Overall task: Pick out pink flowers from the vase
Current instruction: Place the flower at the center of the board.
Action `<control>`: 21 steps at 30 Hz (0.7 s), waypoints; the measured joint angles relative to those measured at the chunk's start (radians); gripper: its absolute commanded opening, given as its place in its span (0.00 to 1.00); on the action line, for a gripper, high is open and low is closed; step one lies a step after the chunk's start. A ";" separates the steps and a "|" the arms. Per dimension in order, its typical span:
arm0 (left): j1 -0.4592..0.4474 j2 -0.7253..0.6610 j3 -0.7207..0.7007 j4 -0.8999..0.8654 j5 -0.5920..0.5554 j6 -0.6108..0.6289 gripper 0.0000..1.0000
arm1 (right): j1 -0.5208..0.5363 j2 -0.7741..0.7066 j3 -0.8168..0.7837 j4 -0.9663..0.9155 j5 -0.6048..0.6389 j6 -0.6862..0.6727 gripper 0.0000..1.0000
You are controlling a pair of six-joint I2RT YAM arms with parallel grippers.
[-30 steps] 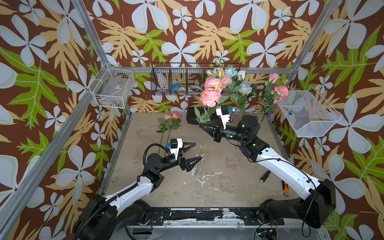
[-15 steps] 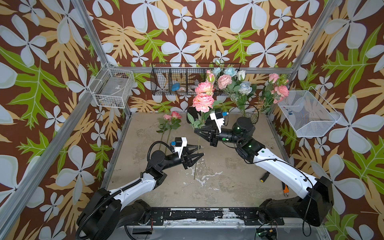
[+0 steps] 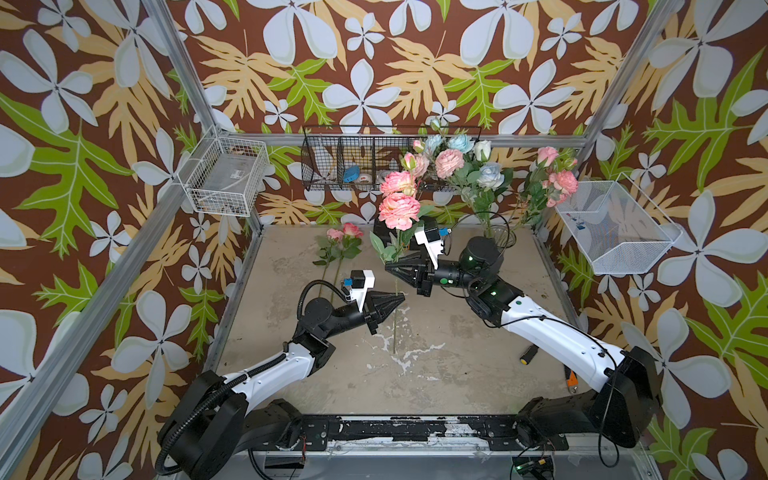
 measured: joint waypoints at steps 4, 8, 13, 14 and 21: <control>-0.001 -0.002 0.000 0.000 0.001 0.002 0.00 | 0.000 0.000 0.001 0.006 0.016 -0.001 0.52; -0.001 -0.022 0.000 -0.009 -0.004 0.028 0.00 | -0.001 -0.033 -0.003 -0.014 0.072 -0.021 0.73; 0.007 -0.082 0.006 -0.128 -0.111 0.092 0.00 | -0.001 -0.136 -0.062 -0.023 0.160 -0.056 0.83; 0.021 -0.096 0.011 -0.161 -0.139 0.098 0.00 | -0.001 -0.170 -0.097 -0.017 0.183 -0.069 0.86; 0.145 -0.145 0.082 -0.410 -0.383 0.157 0.00 | -0.001 -0.357 -0.363 0.071 0.314 -0.130 0.88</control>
